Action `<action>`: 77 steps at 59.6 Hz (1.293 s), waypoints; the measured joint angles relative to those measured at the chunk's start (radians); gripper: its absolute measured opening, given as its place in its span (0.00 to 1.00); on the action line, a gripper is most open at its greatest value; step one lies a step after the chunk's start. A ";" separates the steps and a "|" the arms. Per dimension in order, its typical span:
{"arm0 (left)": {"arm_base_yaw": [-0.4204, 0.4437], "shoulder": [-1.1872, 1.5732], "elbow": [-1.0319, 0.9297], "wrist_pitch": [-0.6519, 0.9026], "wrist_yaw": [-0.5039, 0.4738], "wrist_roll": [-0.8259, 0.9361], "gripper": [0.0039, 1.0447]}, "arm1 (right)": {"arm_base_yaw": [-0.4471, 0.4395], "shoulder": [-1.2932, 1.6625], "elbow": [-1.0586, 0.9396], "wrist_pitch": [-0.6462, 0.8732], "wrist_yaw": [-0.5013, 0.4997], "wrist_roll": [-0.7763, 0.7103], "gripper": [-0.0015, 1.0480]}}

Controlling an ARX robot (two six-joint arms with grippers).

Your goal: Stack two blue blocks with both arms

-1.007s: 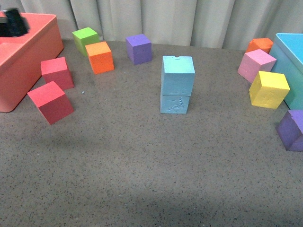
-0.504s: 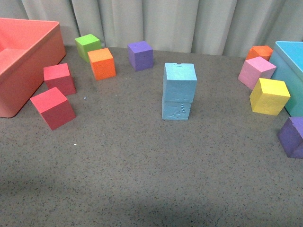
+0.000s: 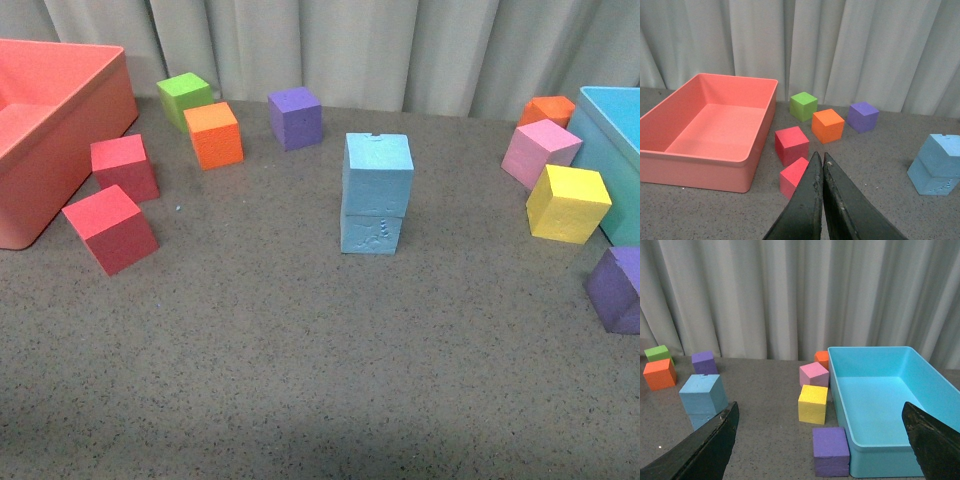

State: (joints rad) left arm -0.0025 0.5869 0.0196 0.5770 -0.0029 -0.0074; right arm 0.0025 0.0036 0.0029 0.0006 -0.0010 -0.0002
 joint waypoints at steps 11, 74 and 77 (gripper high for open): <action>0.000 -0.122 0.000 -0.114 0.000 0.000 0.03 | 0.000 0.000 0.000 0.000 0.000 0.000 0.91; 0.000 -0.413 -0.001 -0.395 0.000 0.000 0.54 | 0.000 0.000 0.000 0.000 0.000 0.000 0.91; 0.000 -0.431 0.000 -0.415 0.000 0.003 0.50 | 0.000 0.000 0.000 0.000 0.000 0.000 0.91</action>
State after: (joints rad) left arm -0.0025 0.1558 0.0193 0.1616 -0.0029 -0.0040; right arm 0.0025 0.0036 0.0029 0.0006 -0.0013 -0.0002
